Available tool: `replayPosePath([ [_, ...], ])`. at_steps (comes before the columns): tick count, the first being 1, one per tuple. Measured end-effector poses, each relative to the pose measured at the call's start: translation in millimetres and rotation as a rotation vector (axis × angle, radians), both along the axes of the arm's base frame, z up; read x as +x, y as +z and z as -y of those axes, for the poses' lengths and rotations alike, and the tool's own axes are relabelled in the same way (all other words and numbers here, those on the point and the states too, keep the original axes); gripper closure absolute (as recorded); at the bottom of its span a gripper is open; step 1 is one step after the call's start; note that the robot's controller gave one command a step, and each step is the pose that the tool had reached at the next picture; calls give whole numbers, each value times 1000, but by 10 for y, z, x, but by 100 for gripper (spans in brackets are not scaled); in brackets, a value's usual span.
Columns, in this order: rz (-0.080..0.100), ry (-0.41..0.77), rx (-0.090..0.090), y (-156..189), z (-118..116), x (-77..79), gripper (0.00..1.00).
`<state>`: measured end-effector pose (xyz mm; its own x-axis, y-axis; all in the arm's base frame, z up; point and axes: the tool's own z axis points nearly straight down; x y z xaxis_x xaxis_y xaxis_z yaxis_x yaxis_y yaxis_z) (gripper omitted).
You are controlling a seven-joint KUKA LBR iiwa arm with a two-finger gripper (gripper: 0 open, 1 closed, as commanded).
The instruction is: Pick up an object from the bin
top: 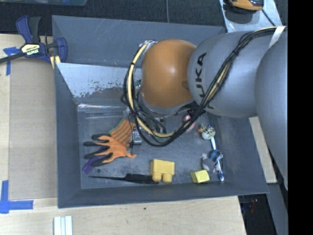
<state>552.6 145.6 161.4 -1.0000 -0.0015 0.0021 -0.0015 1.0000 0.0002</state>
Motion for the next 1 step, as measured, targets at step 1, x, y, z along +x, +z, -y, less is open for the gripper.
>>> replayPosePath([
  [1, 5, -2, 1, 22, 4, 16, 0],
])
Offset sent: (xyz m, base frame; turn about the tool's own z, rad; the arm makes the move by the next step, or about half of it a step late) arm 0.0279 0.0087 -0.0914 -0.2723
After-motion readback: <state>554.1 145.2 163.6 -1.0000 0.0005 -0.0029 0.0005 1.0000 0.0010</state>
